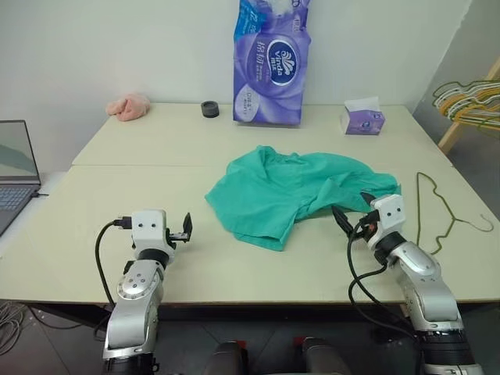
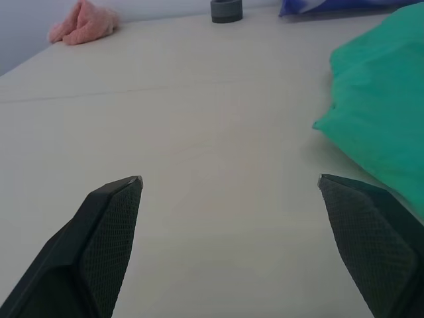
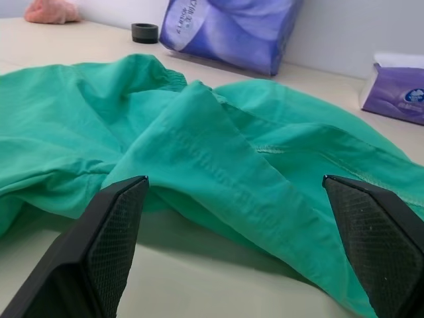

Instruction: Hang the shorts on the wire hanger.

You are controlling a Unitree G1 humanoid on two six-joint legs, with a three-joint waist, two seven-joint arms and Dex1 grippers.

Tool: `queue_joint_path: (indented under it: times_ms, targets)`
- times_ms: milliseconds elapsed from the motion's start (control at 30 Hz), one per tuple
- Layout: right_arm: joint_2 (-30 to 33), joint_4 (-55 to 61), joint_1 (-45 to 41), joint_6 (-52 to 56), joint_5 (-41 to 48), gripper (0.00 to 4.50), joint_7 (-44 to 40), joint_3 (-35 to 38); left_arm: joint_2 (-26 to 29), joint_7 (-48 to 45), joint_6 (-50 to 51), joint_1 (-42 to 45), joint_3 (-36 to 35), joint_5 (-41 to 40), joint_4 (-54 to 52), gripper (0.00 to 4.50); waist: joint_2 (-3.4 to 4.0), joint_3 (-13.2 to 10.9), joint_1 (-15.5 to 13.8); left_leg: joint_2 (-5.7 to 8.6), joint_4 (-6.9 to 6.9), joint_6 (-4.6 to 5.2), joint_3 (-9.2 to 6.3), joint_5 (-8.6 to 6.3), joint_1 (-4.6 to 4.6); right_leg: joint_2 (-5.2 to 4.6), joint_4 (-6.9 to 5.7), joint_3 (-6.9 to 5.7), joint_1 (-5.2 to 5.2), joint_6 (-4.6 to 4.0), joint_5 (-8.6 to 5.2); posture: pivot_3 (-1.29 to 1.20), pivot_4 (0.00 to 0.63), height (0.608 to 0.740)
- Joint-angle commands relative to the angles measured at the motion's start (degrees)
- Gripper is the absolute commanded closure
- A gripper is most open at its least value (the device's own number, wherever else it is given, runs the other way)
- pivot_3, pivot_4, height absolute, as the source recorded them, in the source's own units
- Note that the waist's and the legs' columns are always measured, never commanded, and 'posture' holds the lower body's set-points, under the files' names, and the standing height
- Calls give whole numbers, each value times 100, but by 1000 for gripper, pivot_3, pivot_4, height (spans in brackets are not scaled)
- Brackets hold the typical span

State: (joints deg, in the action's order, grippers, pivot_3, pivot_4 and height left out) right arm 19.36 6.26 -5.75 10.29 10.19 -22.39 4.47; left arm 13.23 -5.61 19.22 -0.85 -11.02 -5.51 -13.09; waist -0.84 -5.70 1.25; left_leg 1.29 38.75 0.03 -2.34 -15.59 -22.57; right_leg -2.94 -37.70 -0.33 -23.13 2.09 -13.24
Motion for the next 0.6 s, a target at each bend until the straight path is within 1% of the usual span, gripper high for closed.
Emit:
queue_joint_path:
  times_ms: [33, 367, 600]
  targets:
    - [-10, 192, 13, -39, -18, 0, 54, 42, 115, -88, -231, -10, 22, 68, -332, 6, 0, 0, 2, 0, 0, 0, 0, 0, 0, 0, 0, 0, 0, 0, 0, -22, 65, 740]
    - [95, 233, -28, -105, -63, 0, -47, 5, 159, -215, -196, -29, 288, 189, -396, 6, 1, 0, 7, -1, 0, 0, 2, 0, 3, 0, -1, 1, 1, -1, -1, -29, 69, 740]
    - [157, 271, 7, -109, -83, 0, -115, -15, 164, -250, -131, 20, 321, 209, -395, 6, 1, 0, 13, -1, -1, 1, 2, 0, 3, 1, -1, 1, 1, -1, -2, -39, 71, 740]
